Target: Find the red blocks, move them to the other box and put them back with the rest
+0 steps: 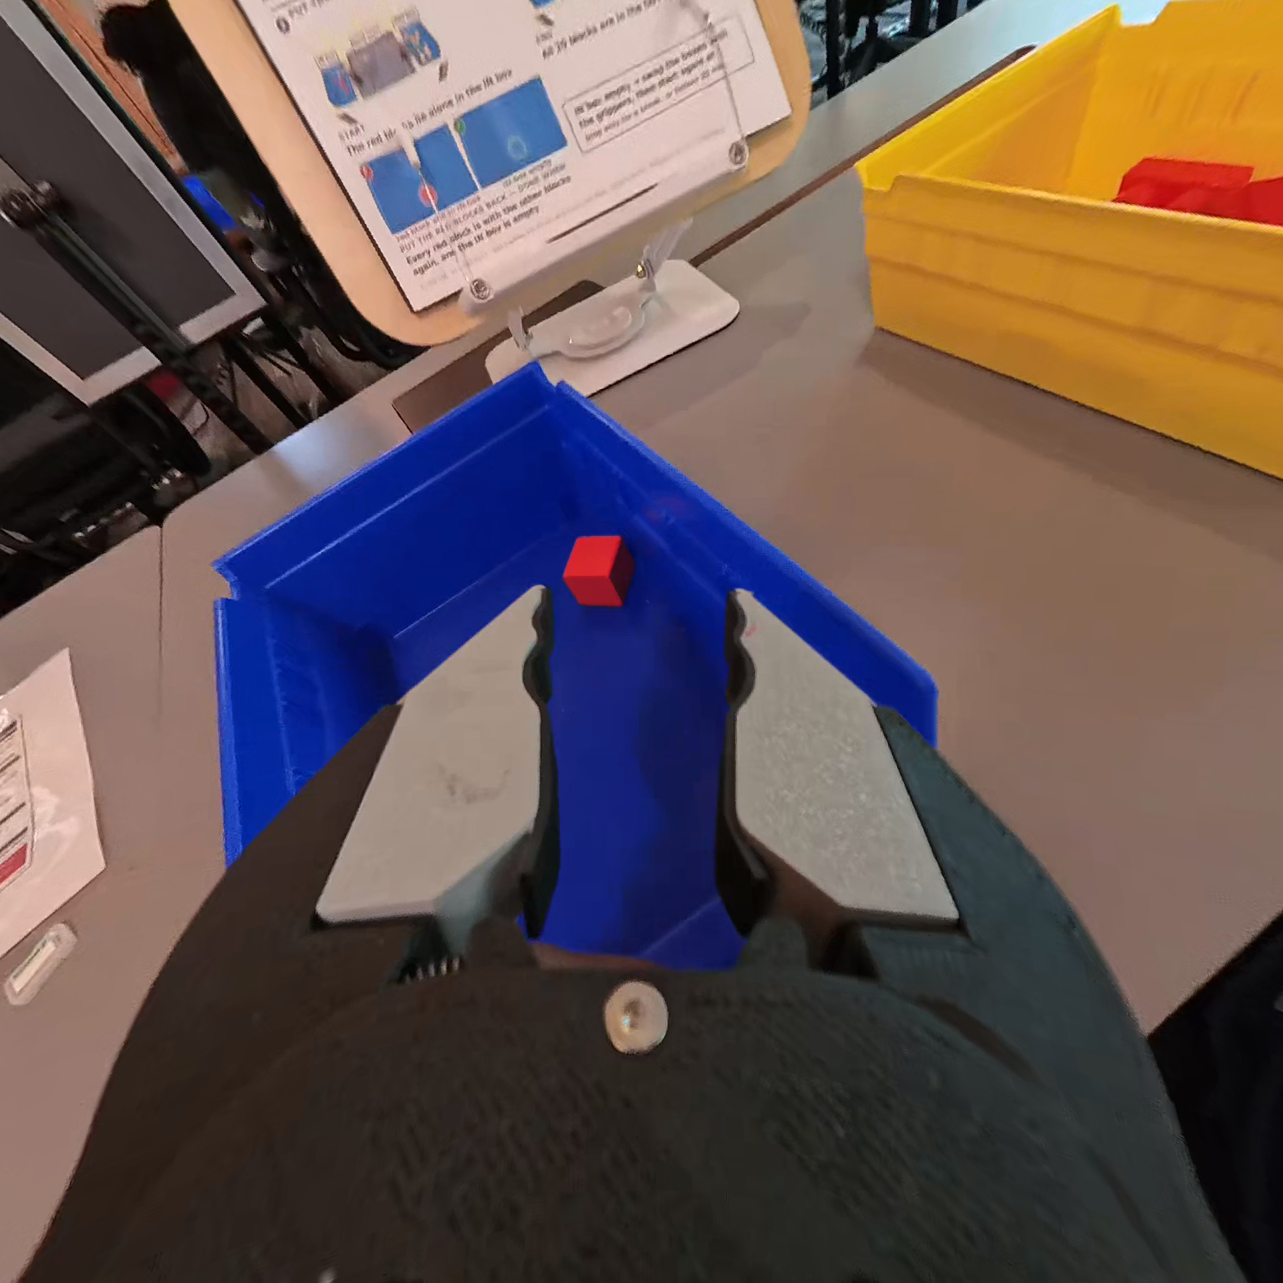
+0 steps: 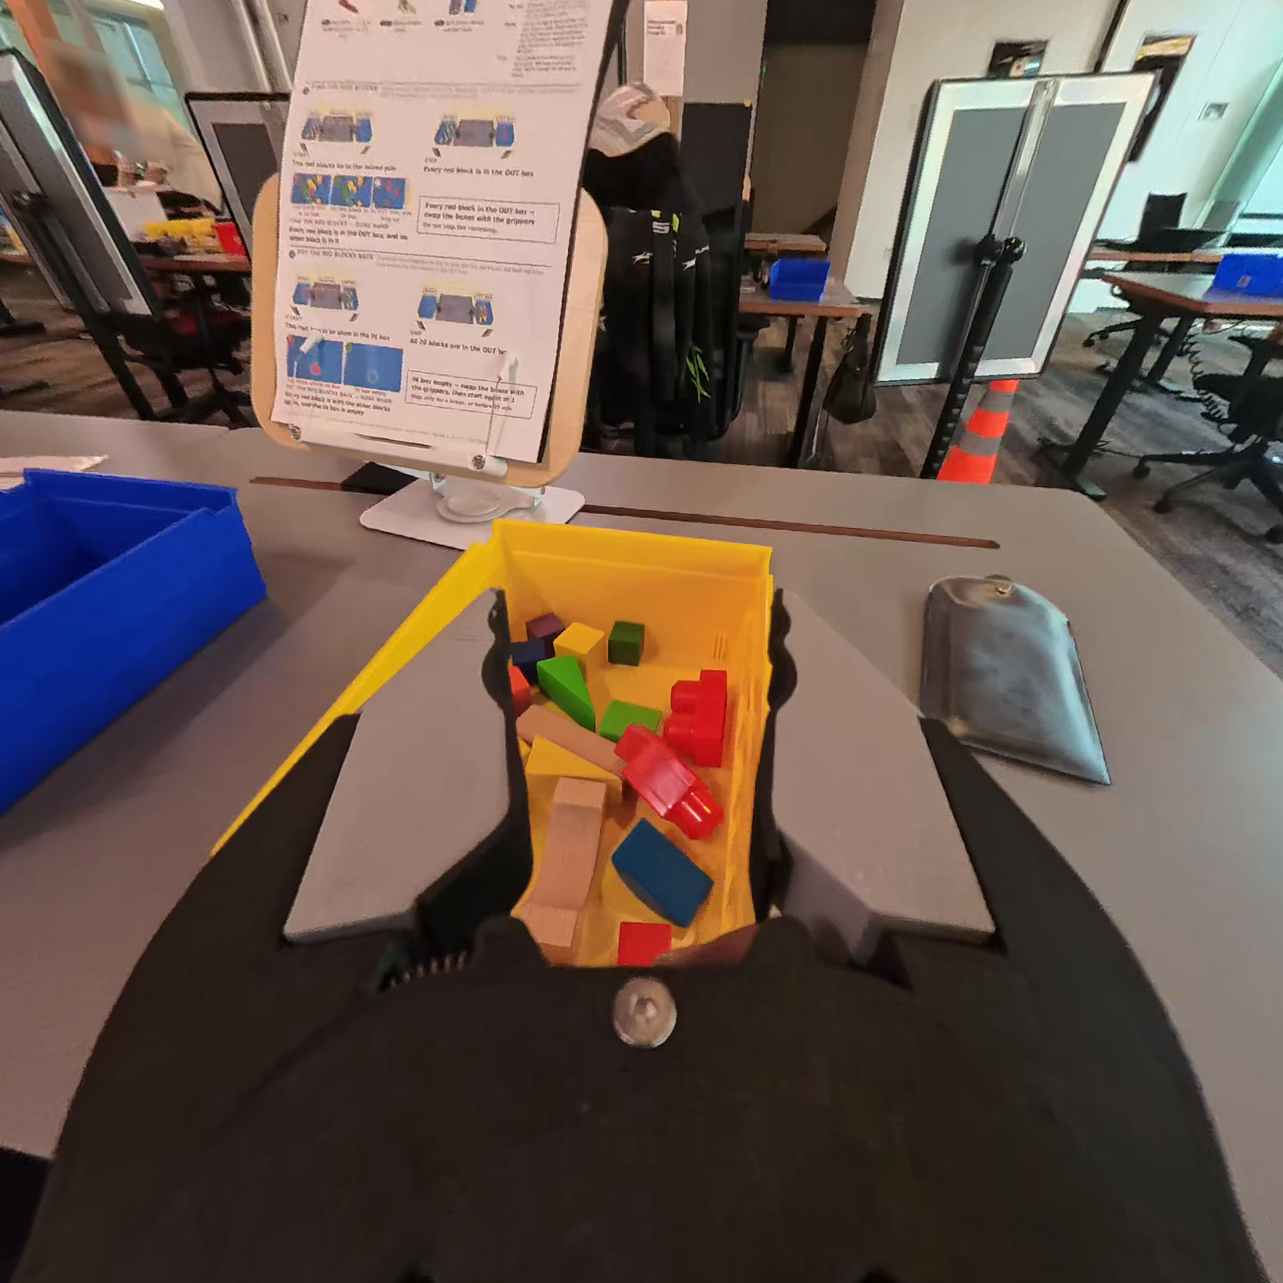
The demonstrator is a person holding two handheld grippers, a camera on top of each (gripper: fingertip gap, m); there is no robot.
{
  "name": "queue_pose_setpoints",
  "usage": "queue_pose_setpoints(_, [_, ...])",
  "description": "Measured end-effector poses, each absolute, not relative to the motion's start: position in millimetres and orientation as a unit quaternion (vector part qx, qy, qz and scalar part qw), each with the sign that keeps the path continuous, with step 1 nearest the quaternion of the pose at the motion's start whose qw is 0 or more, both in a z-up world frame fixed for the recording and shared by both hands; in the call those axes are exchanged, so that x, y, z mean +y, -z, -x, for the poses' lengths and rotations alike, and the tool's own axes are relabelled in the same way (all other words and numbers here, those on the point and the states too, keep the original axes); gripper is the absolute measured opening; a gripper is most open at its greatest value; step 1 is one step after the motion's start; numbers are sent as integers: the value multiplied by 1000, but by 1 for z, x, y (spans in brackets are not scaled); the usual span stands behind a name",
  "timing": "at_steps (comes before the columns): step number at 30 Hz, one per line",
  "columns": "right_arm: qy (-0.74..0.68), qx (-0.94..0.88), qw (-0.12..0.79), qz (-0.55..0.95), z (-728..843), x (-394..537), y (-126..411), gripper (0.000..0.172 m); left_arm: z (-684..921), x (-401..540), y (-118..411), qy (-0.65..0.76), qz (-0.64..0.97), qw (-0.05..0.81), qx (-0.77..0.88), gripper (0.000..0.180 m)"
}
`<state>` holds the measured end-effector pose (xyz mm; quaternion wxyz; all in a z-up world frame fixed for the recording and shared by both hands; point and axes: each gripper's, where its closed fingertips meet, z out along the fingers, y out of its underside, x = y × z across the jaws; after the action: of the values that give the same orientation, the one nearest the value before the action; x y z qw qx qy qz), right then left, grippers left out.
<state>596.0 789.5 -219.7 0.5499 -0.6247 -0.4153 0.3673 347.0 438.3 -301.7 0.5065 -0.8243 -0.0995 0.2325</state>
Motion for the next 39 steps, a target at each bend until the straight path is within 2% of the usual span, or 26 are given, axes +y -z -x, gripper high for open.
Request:
queue_pose_setpoints(3, [-399, -411, 538, 618, -597, 785, 215, 71, -331, 442, 300, -232, 830, 497, -98, 47])
queue_pose_setpoints(7, [-407, -413, 537, 613, -595, 782, 213, 69, -292, 468, 318, -187, 874, 438, -100, 47])
queue_pose_setpoints(13, [-398, -428, 537, 608, -589, 774, 215, 68, -252, 512, 383, -80, 931, 334, -123, 55])
queue_pose_setpoints(17, [-388, -434, 540, 608, -587, 774, 218, 68, -239, 517, 427, -92, 958, 246, -113, 57])
queue_pose_setpoints(19, [-388, -435, 539, 609, -587, 775, 220, 67, -242, 528, 426, -56, 949, 282, -126, 32])
queue_pose_setpoints(24, [-405, -435, 530, 605, -589, 772, 218, 64, -232, 515, 404, -141, 937, 307, -91, 33])
queue_pose_setpoints(27, [-454, -454, 492, 588, -578, 750, 219, 61, -250, 514, 341, -218, 885, 410, -38, 32])
queue_pose_setpoints(30, [-524, -507, 400, 556, -555, 702, 230, 62, -318, 503, 269, -253, 806, 534, 33, 32])
queue_pose_setpoints(33, [-605, -558, 274, 497, -539, 633, 236, 63, -398, 496, 231, -287, 731, 610, 106, 32])
queue_pose_setpoints(39, [-668, -598, 117, 428, -522, 533, 253, 65, -495, 509, 248, -339, 703, 591, 205, 31])
